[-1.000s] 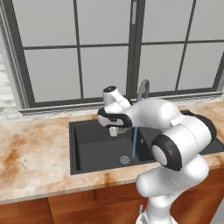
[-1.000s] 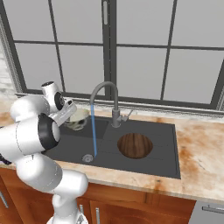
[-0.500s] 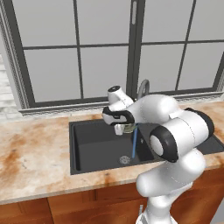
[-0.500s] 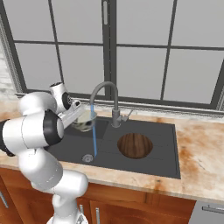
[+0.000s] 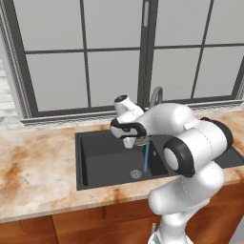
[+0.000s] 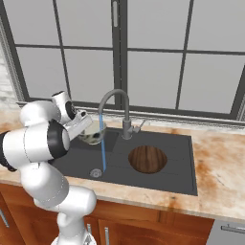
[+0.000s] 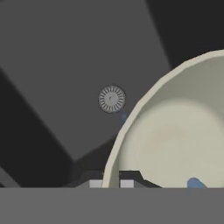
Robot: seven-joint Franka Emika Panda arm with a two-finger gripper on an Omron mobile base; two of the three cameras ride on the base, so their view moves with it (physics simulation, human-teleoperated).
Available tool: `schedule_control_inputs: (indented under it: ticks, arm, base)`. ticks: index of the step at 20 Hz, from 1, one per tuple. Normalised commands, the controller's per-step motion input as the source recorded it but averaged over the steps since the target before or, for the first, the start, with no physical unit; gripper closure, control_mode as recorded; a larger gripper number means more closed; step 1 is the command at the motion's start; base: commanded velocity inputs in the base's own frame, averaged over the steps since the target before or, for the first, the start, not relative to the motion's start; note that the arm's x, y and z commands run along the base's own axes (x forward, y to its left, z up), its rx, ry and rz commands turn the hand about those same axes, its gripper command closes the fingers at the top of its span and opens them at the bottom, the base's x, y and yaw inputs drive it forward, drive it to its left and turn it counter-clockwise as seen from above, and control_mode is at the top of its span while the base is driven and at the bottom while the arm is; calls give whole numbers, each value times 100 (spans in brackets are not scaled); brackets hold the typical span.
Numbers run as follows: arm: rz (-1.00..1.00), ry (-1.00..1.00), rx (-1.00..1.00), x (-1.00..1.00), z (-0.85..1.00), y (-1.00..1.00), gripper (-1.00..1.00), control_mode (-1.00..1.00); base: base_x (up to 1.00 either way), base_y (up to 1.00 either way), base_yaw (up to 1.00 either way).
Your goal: Rinse each bowl for a few seconds and place them down in the sink or on the counter.
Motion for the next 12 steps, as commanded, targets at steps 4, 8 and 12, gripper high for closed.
schedule_control_inputs:
  ticks: [4,8,12]
  arm:
    - [-2,-2,0,-21,18,75,100,-100]
    - [2,-1,-6,-10,34,83,100,-100]
    - [9,0,-15,-11,32,90,100,-100]
  base:
    - [0,0,0]
    - [0,0,0]
    - [0,0,0]
